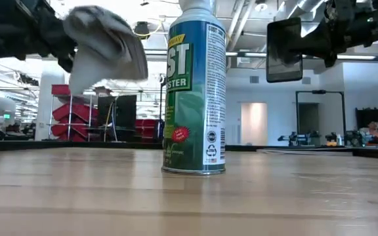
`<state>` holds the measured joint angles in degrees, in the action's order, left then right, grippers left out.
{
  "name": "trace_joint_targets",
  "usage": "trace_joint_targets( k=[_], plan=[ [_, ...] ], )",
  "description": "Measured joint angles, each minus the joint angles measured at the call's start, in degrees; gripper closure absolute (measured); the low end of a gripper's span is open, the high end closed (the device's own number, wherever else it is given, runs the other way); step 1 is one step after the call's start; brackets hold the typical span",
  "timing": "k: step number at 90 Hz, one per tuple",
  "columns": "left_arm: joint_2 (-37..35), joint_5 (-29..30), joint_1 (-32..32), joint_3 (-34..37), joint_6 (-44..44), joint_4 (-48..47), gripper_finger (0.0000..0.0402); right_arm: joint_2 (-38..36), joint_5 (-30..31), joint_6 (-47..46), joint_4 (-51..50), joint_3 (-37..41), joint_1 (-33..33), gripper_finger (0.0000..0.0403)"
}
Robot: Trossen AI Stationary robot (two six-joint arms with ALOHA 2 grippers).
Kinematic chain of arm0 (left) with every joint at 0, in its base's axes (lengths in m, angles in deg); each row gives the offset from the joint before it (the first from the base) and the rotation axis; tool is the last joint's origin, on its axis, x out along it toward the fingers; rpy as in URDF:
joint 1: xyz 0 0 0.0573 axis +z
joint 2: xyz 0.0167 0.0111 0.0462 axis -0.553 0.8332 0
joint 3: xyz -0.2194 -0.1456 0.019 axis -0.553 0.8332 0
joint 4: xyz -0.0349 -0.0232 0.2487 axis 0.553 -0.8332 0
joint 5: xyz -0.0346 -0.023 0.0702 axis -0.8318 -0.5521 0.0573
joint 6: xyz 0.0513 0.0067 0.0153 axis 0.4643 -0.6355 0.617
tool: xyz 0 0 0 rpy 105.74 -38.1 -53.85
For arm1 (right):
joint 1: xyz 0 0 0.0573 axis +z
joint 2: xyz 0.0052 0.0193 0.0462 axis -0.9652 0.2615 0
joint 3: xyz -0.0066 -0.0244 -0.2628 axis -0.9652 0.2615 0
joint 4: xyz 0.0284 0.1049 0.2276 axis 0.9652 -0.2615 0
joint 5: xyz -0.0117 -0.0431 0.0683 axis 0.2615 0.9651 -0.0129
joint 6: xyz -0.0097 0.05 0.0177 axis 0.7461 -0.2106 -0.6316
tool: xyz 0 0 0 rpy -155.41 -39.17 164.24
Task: Apply microfiber cloth
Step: Wipe the front of the cellphone with a gray microfiber cloth, then put the cellphone on the table
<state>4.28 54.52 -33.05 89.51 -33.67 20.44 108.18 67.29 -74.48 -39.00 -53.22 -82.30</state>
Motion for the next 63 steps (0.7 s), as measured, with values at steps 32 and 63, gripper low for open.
trace_joint_targets(
  k=[32, 63],
  plan=[
    [-3.2, -0.5, -0.2, 0.0, -2.9, -0.4, 0.0207, 0.0, 0.0, 0.0, 0.0, 0.0, 0.0, 0.0389],
    [-3.2, -4.6, -0.2, -1.5, -1.6, -5.0, 0.0159, -0.9, 0.0, -0.3, -4.6, 0.0, 0.0, 0.0389]
  ],
)
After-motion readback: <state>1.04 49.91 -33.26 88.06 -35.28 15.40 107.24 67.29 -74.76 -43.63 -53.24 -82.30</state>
